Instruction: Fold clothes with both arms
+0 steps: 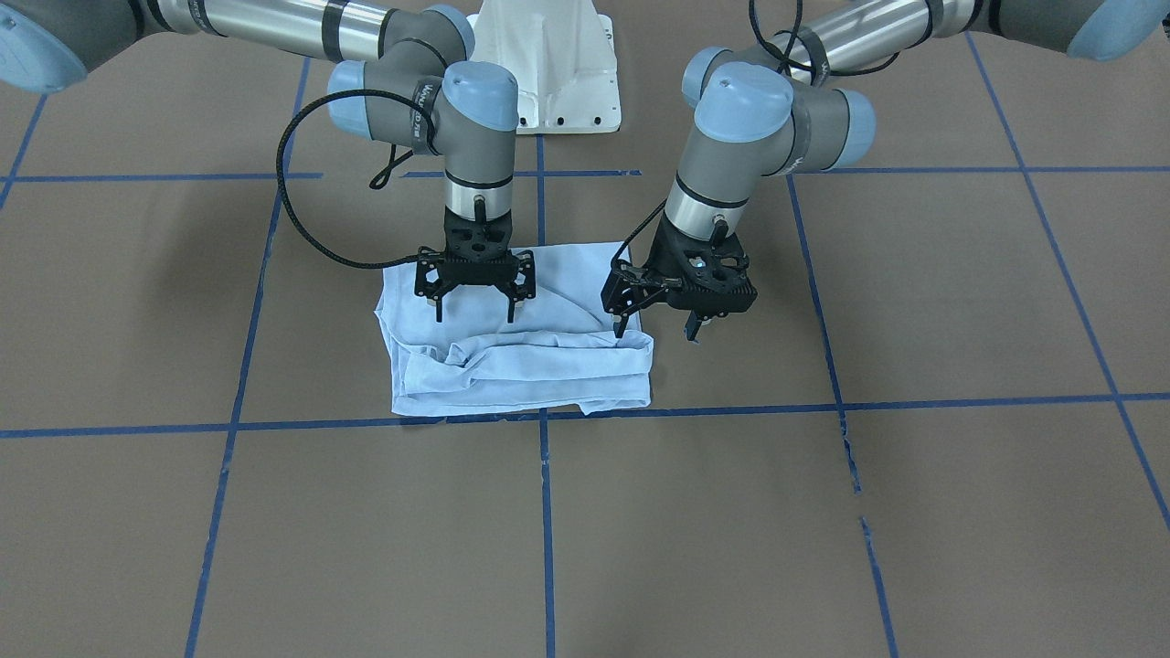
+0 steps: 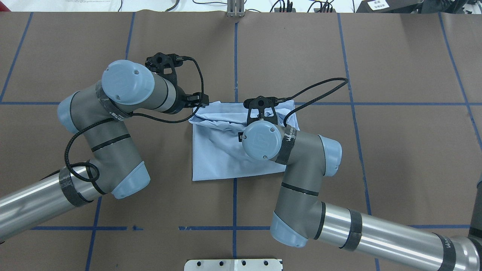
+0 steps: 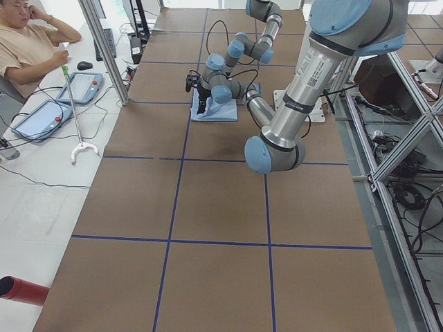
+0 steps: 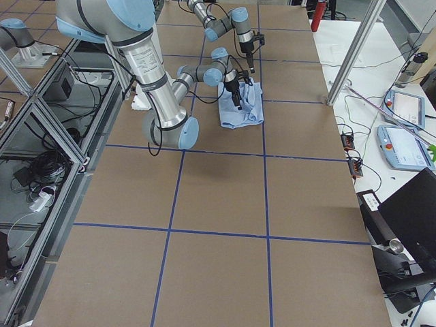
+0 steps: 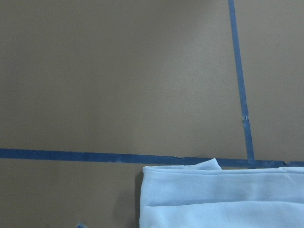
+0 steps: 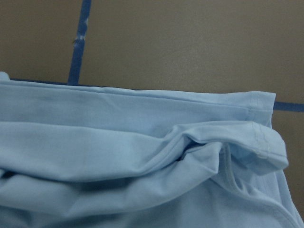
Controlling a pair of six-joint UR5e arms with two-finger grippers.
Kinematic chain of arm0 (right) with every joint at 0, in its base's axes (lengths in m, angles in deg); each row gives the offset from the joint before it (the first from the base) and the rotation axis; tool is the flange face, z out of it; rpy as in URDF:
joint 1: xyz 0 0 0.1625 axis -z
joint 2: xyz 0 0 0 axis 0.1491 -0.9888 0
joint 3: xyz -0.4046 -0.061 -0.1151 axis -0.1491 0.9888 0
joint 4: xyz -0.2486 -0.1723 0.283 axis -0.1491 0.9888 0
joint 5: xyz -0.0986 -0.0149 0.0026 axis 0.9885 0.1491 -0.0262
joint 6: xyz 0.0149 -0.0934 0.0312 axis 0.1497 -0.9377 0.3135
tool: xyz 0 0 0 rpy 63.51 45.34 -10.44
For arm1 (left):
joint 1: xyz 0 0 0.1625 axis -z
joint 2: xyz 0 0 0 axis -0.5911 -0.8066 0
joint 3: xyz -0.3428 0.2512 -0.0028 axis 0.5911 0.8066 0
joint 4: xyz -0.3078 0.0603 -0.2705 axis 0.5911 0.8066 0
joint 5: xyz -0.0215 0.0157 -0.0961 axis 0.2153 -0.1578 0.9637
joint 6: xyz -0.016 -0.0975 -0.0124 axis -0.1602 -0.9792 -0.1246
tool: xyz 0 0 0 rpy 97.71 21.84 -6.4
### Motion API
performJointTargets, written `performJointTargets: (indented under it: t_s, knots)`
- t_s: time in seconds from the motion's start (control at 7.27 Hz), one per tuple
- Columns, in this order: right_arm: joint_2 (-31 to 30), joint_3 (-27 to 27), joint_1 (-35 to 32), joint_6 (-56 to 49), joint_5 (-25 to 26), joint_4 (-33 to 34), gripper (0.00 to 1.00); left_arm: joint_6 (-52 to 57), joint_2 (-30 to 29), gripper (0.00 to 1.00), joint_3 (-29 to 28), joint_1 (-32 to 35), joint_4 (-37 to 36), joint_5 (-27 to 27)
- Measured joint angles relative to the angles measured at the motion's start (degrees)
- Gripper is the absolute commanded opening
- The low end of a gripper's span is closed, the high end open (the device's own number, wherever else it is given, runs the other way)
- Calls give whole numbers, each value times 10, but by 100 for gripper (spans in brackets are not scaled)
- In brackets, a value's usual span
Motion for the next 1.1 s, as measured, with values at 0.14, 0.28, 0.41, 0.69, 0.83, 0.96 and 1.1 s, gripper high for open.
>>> performJointTargets:
  t_s: [0.14, 0.28, 0.41, 0.69, 0.83, 0.96, 1.1]
  knots:
    - [3, 13, -12, -13, 0, -1, 100, -1, 0, 100, 1, 0, 0, 0]
    - [4, 27, -29, -28, -1, -1, 100, -1, 0, 100, 1, 0, 0, 0]
    - [8, 48, -52, -45, -2, -2, 100, -1, 0, 100, 1, 0, 0, 0]
    - [29, 136, -108, -69, -8, -50, 100, -2, 0, 100, 1, 0, 0, 0]
    - [50, 187, -142, -74, -29, -84, 100, -3, 0, 100, 1, -1, 0, 0]
    - [68, 209, -174, -79, -70, -99, 100, -11, -1, 100, -4, -4, 0, 0]
    - [78, 209, -196, -84, -113, -105, 100, -31, -4, 100, -15, -12, 0, -2]
